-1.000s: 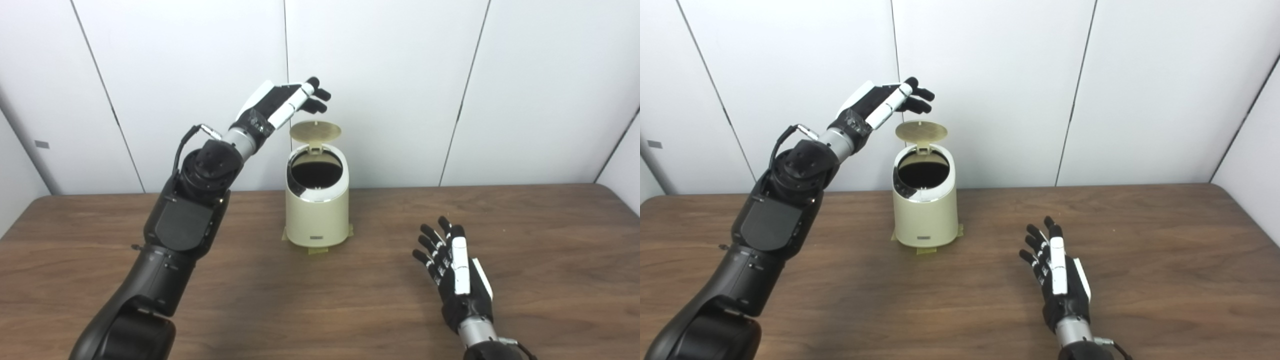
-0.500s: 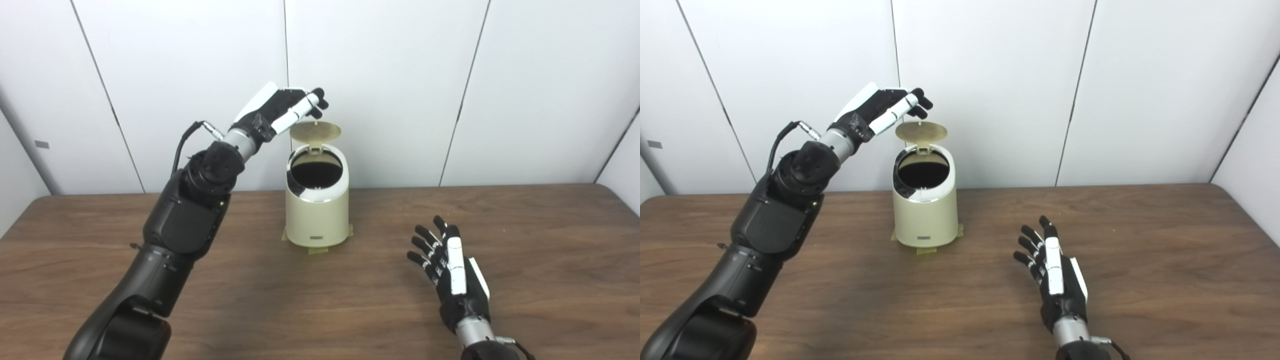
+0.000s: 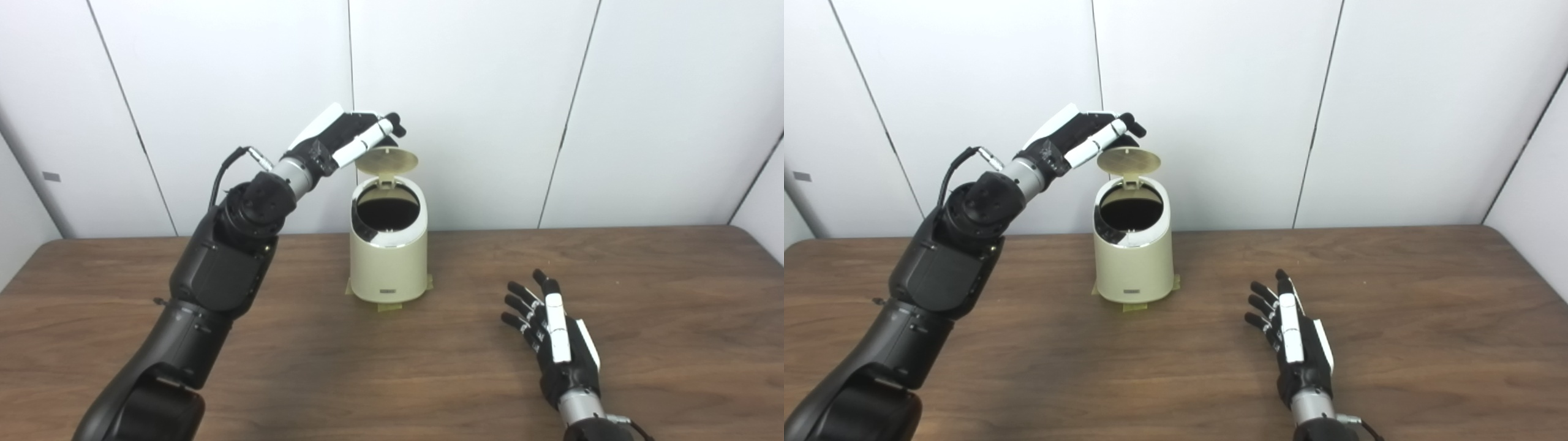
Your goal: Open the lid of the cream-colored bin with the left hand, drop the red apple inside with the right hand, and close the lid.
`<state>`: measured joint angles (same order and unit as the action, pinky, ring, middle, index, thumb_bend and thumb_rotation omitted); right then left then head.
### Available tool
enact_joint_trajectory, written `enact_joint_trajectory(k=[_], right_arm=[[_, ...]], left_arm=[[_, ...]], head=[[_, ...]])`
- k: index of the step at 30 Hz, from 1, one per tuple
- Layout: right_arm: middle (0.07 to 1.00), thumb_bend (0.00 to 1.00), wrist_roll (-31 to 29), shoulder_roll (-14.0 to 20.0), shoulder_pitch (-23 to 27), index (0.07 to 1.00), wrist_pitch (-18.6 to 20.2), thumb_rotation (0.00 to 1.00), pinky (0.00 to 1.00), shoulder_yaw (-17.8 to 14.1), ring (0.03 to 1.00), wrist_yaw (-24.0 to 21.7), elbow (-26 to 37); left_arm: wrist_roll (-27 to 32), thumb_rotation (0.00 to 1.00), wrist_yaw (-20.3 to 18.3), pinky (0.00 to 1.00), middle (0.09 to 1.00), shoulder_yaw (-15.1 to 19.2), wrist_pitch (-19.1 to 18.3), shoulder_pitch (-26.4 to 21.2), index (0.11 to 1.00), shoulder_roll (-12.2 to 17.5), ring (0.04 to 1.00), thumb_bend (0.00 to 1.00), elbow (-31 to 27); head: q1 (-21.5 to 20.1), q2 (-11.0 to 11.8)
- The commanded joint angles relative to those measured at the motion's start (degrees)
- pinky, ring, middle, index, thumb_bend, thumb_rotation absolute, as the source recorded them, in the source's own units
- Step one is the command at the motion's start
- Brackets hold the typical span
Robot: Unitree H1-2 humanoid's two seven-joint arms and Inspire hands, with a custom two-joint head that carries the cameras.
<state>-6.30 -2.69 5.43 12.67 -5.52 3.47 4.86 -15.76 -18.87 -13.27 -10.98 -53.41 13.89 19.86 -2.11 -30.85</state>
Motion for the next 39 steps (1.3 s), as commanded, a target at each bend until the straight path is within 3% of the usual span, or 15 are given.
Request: enact_joint_trajectory(k=[1, 8, 12, 18, 26, 30, 34, 39], right_arm=[[0.844, 0.54, -0.6, -0.3, 2.6, 0.999, -3.1, 0.92, 0.76, -0.4, 0.845, 0.2, 0.6], [0.844, 0.52, -0.5, -0.5, 2.8, 1.000, -2.9, 0.92, 0.75, -0.5, 0.844, 0.7, 0.3], [0.842, 0.51, 0.0, -0.5, 3.0, 0.998, -3.0, 0.91, 0.74, -0.3, 0.841, 1.1, 0.2], [0.846, 0.51, 0.5, -0.2, 3.2, 1.000, -3.5, 0.91, 0.75, -0.2, 0.849, 1.1, -0.3], [0.849, 0.52, -0.4, -0.4, 3.3, 1.000, -2.8, 0.91, 0.74, -0.6, 0.846, 1.0, 0.0], [0.849, 0.51, -0.5, -0.3, 3.2, 1.000, -2.9, 0.92, 0.74, -0.5, 0.847, 1.0, 0.1], [0.849, 0.52, -0.6, -0.3, 3.2, 1.000, -2.5, 0.92, 0.74, -0.5, 0.851, 1.0, 0.4], [0.848, 0.52, -0.5, -0.2, 3.1, 1.000, -2.5, 0.92, 0.73, -0.5, 0.849, 1.0, 0.5]], left_arm=[[0.0, 1.00, -0.3, 0.82, 0.694, 0.3, 0.5, -2.4, 0.759, 1.0, 0.741, 0.40, -2.1], [-2.3, 1.00, -0.6, 0.92, 0.673, -0.8, 0.2, -0.8, 0.762, 1.5, 0.747, 0.43, -4.9], [-3.8, 1.00, -1.4, 0.87, 0.670, -2.1, 2.5, 0.8, 0.759, 2.5, 0.738, 0.43, -6.9], [-6.6, 1.00, -3.4, 0.92, 0.702, -4.4, 1.4, 2.4, 0.786, 4.3, 0.817, 0.48, -10.0], [-9.6, 1.00, -4.5, 0.84, 0.711, -6.4, 1.9, 4.2, 0.791, 5.4, 0.784, 0.48, -11.5], [-11.7, 1.00, -4.0, 0.78, 0.708, -7.6, 3.9, 5.2, 0.779, 5.9, 0.759, 0.48, -11.9], [-16.4, 1.00, -3.7, 0.65, 0.728, -10.5, 8.4, 5.3, 0.782, 7.1, 0.712, 0.48, -10.4], [-22.7, 1.00, -4.0, 0.73, 0.783, -14.3, 12.2, 5.4, 0.823, 8.1, 0.756, 0.50, -9.8]], head=[[-0.1, 0.0], [-0.1, -0.4], [-0.2, -0.5], [-0.2, -0.6], [-0.5, -0.8], [-0.6, -1.0], [-0.7, -1.2], [-0.7, -1.3]])
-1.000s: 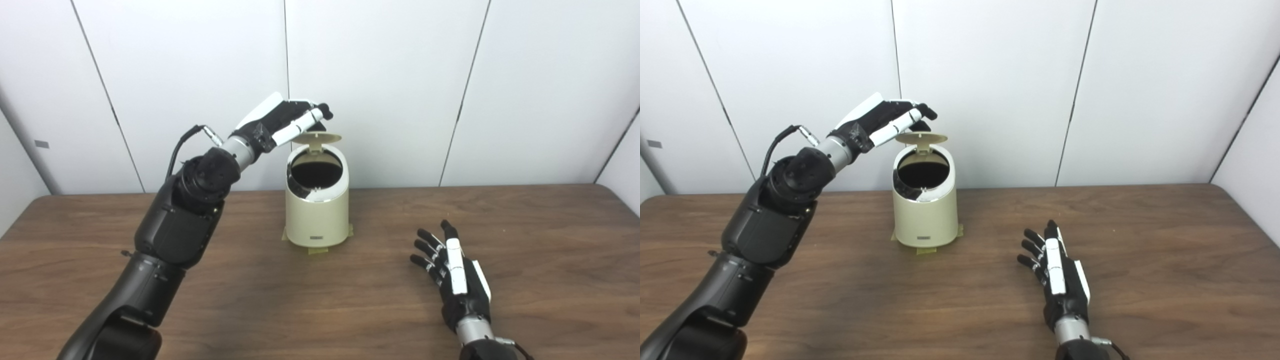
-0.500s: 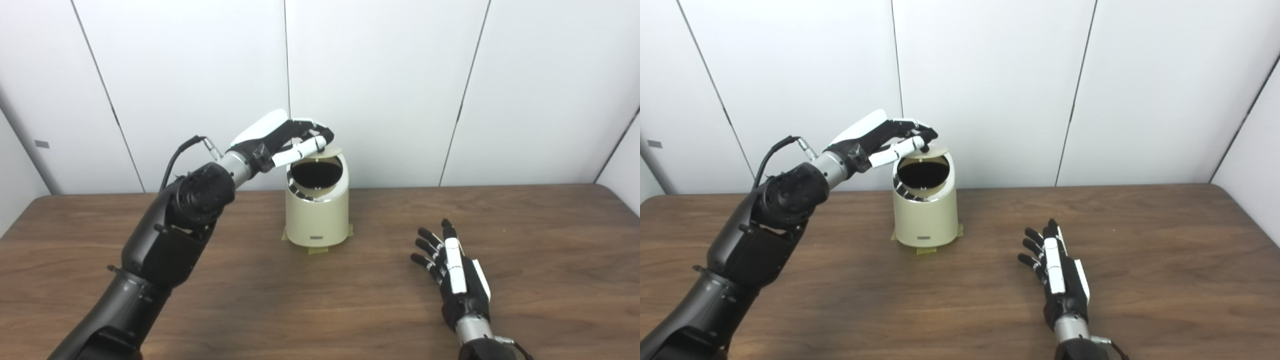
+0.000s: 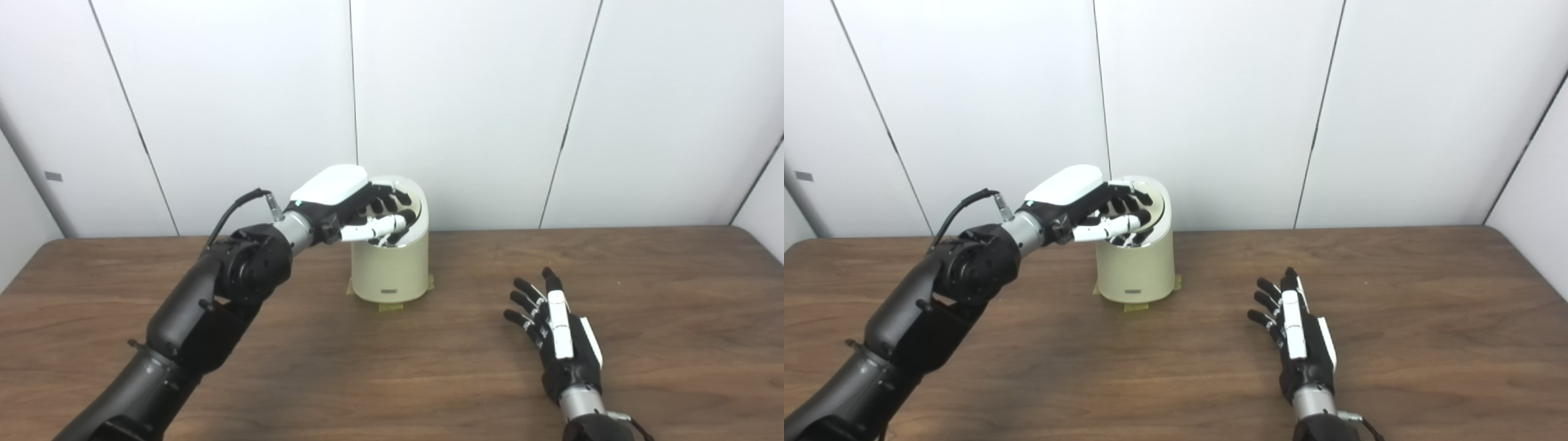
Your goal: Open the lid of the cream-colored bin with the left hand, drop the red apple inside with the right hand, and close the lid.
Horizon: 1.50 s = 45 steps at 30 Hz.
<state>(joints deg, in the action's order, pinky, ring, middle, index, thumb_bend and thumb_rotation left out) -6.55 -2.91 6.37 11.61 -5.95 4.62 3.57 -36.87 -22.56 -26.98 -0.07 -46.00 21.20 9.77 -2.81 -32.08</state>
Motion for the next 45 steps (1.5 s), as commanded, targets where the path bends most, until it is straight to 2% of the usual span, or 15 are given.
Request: enact_joint_trajectory(k=[1, 9, 15, 28, 34, 37, 42, 45], right_arm=[[0.848, 0.52, -0.1, 0.1, 2.2, 1.000, -1.5, 0.92, 0.73, 0.0, 0.847, -0.2, 1.7], [0.851, 0.52, -0.2, 0.1, 2.1, 1.000, -1.3, 0.91, 0.74, 0.1, 0.851, -0.2, 2.0], [0.849, 0.53, 0.2, 0.2, 2.0, 1.000, -1.1, 0.91, 0.73, 0.3, 0.845, -0.1, 2.4], [0.844, 0.53, -0.1, 0.1, 2.4, 1.000, -0.7, 0.91, 0.74, -0.1, 0.844, 0.1, 2.2], [0.845, 0.53, -0.2, 0.2, 2.2, 1.000, -0.8, 0.90, 0.74, -0.1, 0.843, -0.1, 2.3], [0.844, 0.53, 0.0, 0.4, 2.1, 1.000, -0.8, 0.90, 0.74, 0.0, 0.844, -0.1, 2.6], [0.842, 0.52, 0.0, 0.4, 2.0, 1.000, -0.2, 0.91, 0.74, 0.1, 0.843, -0.1, 2.9], [0.841, 0.53, 0.0, 0.4, 2.1, 1.000, -0.3, 0.91, 0.74, 0.2, 0.842, -0.2, 2.7]], left_arm=[[-2.4, 1.00, -0.3, 0.75, 0.788, -1.1, 1.9, -1.9, 0.828, 0.8, 0.761, 0.50, 0.4], [-10.1, 1.00, -3.0, 0.85, 0.827, -4.7, 3.8, -1.6, 0.869, 1.5, 0.818, 0.55, -0.4], [-15.6, 1.00, -0.9, 0.83, 0.802, -6.2, 6.6, -0.7, 0.850, 1.9, 0.811, 0.51, -0.8], [-15.7, 1.00, -2.6, 0.83, 0.804, -4.7, 7.2, 0.0, 0.864, 1.7, 0.813, 0.51, -2.6], [-13.4, 1.00, -4.2, 0.82, 0.813, -2.3, 5.8, -0.9, 0.868, 1.0, 0.815, 0.51, -4.1], [-11.1, 1.00, -3.1, 0.82, 0.805, 0.1, 5.7, -1.9, 0.855, 0.3, 0.807, 0.51, -4.0], [-8.7, 1.00, -3.9, 0.76, 0.813, 4.5, 2.5, -5.0, 0.854, -1.0, 0.798, 0.50, -4.6], [-7.3, 1.00, -2.1, 0.73, 0.806, 7.0, 2.8, -6.8, 0.842, -1.5, 0.789, 0.47, -4.0]], head=[[-0.1, -0.1], [-0.2, -0.4], [-0.2, -0.5], [-0.1, -0.7], [-0.2, -0.9], [0.0, -1.0], [0.0, -1.1], [-0.1, -1.0]])
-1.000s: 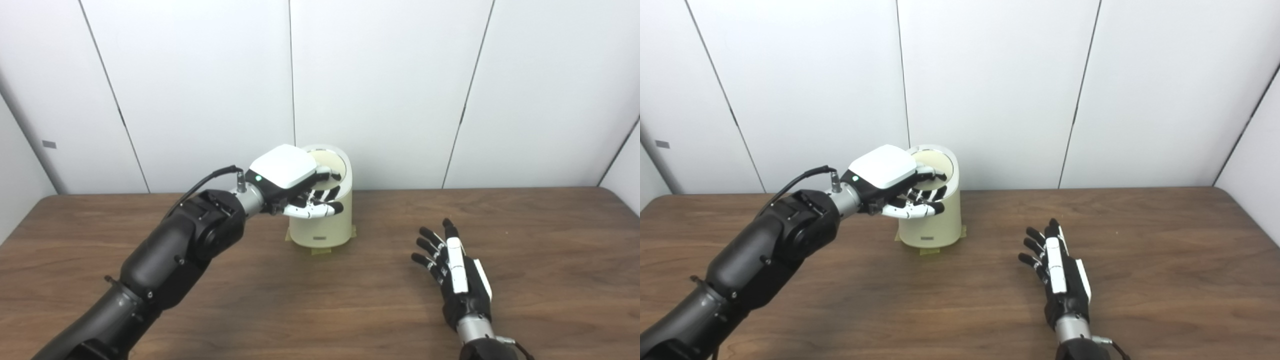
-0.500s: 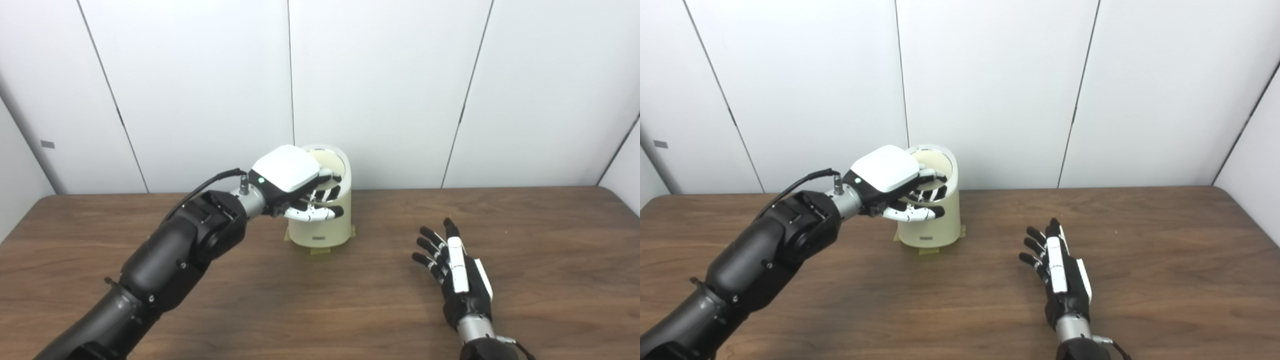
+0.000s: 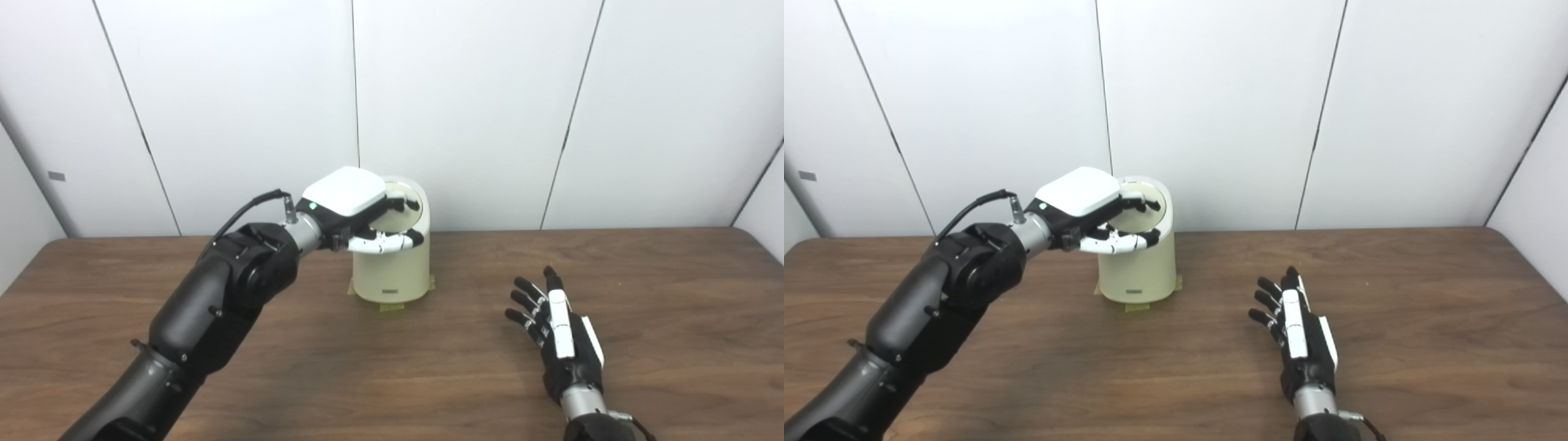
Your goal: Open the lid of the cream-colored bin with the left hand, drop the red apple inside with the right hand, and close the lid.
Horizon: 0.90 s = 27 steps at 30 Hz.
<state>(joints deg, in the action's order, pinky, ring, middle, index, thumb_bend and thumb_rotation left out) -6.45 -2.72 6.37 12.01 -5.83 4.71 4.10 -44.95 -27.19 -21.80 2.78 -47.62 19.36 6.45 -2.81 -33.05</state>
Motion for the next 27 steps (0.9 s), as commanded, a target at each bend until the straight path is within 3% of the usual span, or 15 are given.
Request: enact_joint_trajectory(k=[1, 7, 9, 13, 18, 24, 27], right_arm=[[0.842, 0.53, -0.1, 0.2, 2.1, 1.000, -0.7, 0.91, 0.74, 0.1, 0.842, -0.3, 2.2], [0.845, 0.52, 0.3, 0.0, 2.2, 0.996, -0.5, 0.91, 0.74, 0.3, 0.846, -0.1, 2.5], [0.848, 0.52, 0.3, 0.1, 2.1, 0.991, -0.6, 0.91, 0.74, 0.4, 0.848, -0.2, 2.6], [0.850, 0.52, 0.3, 0.2, 1.9, 0.988, -0.4, 0.91, 0.74, 0.4, 0.850, -0.4, 3.1], [0.855, 0.53, -0.1, 0.2, 1.6, 0.989, 0.4, 0.92, 0.74, 0.2, 0.854, -0.4, 4.4], [0.863, 0.53, -1.3, 0.6, 1.6, 0.992, 0.1, 0.92, 0.74, -0.5, 0.857, -0.8, 5.3], [0.873, 0.53, -2.3, 1.1, 1.6, 0.997, -0.2, 0.92, 0.75, -0.7, 0.865, -1.5, 5.5]], left_arm=[[1.0, 1.00, 2.9, 0.71, 0.800, 2.4, 0.1, -5.6, 0.838, 0.3, 0.776, 0.46, -0.5], [8.3, 1.00, 2.4, 0.71, 0.780, 9.2, -6.2, -6.0, 0.780, -2.0, 0.763, 0.47, -2.3], [11.9, 1.00, 2.8, 0.71, 0.768, 11.7, -7.9, -5.4, 0.773, -2.9, 0.759, 0.42, -2.4], [18.5, 1.00, 2.3, 0.76, 0.759, 15.9, -14.1, -3.4, 0.783, -4.3, 0.783, 0.35, -3.3], [26.3, 1.00, 2.2, 0.79, 0.802, 20.0, -20.8, 1.0, 0.833, -4.8, 0.813, 0.35, -6.0], [37.9, 1.00, 6.9, 0.84, 0.857, 28.8, -28.1, 8.7, 0.889, -8.8, 0.854, 0.41, -9.5], [42.0, 1.00, 9.5, 0.88, 0.885, 31.7, -28.2, 12.1, 0.910, -10.5, 0.885, 0.41, -10.6]], head=[[-0.1, 0.0], [-0.4, 0.1], [-0.4, 0.1], [-0.6, 0.0], [-0.9, -0.2], [-0.7, -0.4], [-0.8, -0.5]])
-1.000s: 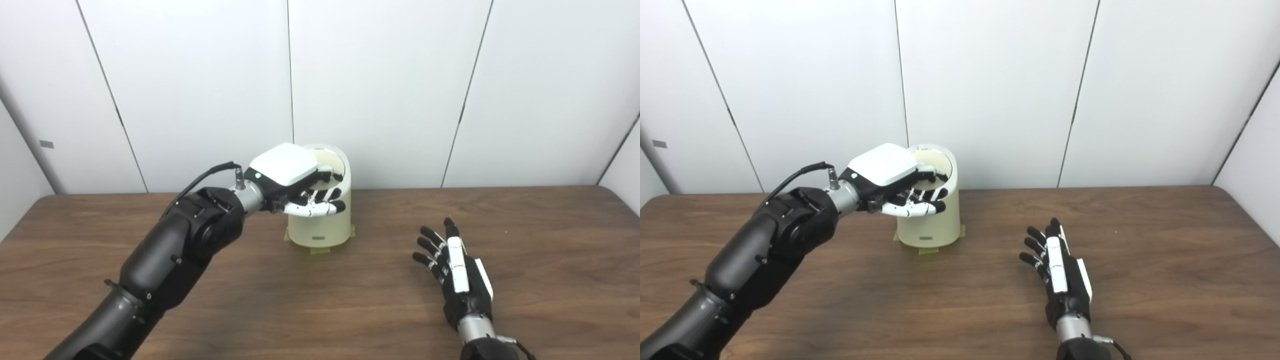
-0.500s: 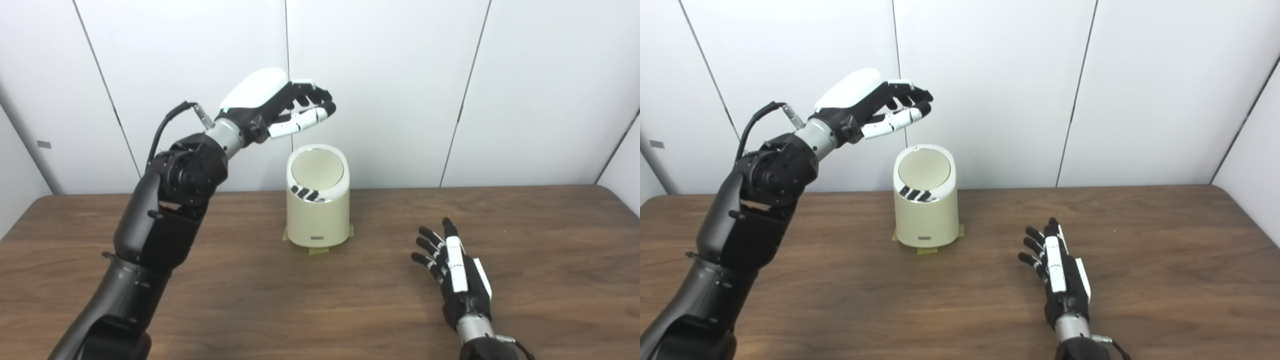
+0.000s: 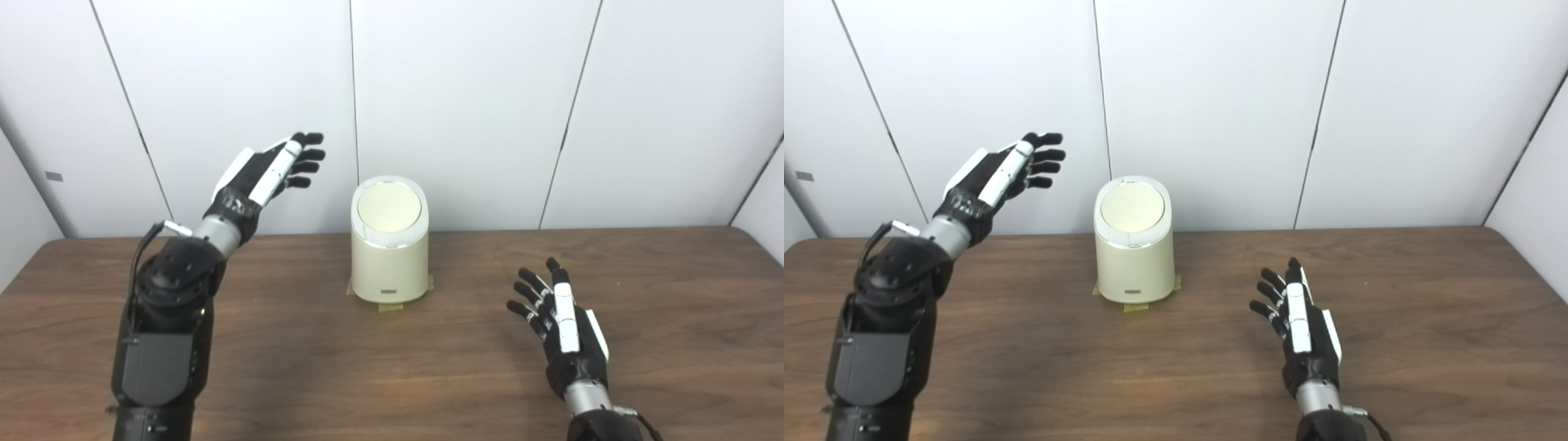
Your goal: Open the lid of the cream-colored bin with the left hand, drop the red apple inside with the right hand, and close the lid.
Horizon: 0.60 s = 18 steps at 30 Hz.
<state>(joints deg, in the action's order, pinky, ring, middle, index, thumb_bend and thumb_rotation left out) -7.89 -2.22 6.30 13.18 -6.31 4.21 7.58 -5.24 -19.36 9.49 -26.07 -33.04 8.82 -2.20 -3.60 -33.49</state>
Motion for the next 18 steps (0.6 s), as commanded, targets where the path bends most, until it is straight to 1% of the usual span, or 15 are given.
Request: enact_joint_trajectory(k=[1, 4, 6, 10, 12, 15, 18], right_arm=[[0.875, 0.53, -1.2, 0.8, 1.8, 0.998, -1.6, 0.92, 0.75, -0.3, 0.866, -1.2, 1.9], [0.872, 0.54, -1.6, 1.1, 1.7, 0.990, -1.9, 0.89, 0.74, -0.4, 0.862, -1.3, 2.1], [0.870, 0.54, -1.4, 1.4, 1.7, 0.988, -2.1, 0.89, 0.74, -0.4, 0.860, -1.4, 2.1], [0.878, 0.53, -0.8, 2.1, 1.5, 0.992, -3.2, 0.89, 0.77, -0.3, 0.874, -1.7, 1.6], [0.890, 0.53, -0.1, 2.7, 1.5, 0.997, -3.9, 0.91, 0.80, -0.1, 0.895, -1.9, 1.1], [0.925, 0.54, 0.1, 3.3, 1.5, 1.000, -4.4, 0.91, 0.87, -0.1, 0.943, -2.2, 0.4], [0.962, 0.56, 0.3, 4.0, 1.4, 1.000, -4.4, 0.93, 0.94, 0.0, 0.987, -2.5, 0.2]], left_arm=[[3.9, 1.00, 2.0, 0.88, 0.890, 1.3, 1.4, -1.3, 0.913, -0.3, 0.890, 0.41, -2.1], [8.1, 1.00, 2.9, 0.92, 0.922, 3.2, 3.3, 2.4, 0.944, -0.7, 0.922, 0.45, -2.5], [10.2, 1.00, 3.8, 0.94, 0.944, 4.2, 4.2, 4.7, 0.961, -1.0, 0.937, 0.48, -2.5], [12.9, 1.00, 5.0, 0.97, 0.987, 4.6, 6.4, 9.7, 0.996, -0.9, 0.975, 0.48, -3.5], [14.2, 1.00, 5.6, 0.99, 0.993, 4.8, 7.7, 12.2, 0.999, -1.4, 0.986, 0.48, -4.0], [15.3, 1.00, 6.6, 1.00, 0.988, 4.4, 10.1, 15.5, 0.998, -1.8, 0.983, 0.46, -4.6], [15.9, 1.00, 7.3, 1.00, 0.998, 3.8, 11.9, 18.2, 1.000, -2.0, 0.997, 0.43, -5.1]], head=[[0.0, 0.0], [-0.1, 0.1], [-0.1, 0.0], [0.2, -0.2], [0.3, -0.1], [0.4, -0.2], [0.7, -0.2]])
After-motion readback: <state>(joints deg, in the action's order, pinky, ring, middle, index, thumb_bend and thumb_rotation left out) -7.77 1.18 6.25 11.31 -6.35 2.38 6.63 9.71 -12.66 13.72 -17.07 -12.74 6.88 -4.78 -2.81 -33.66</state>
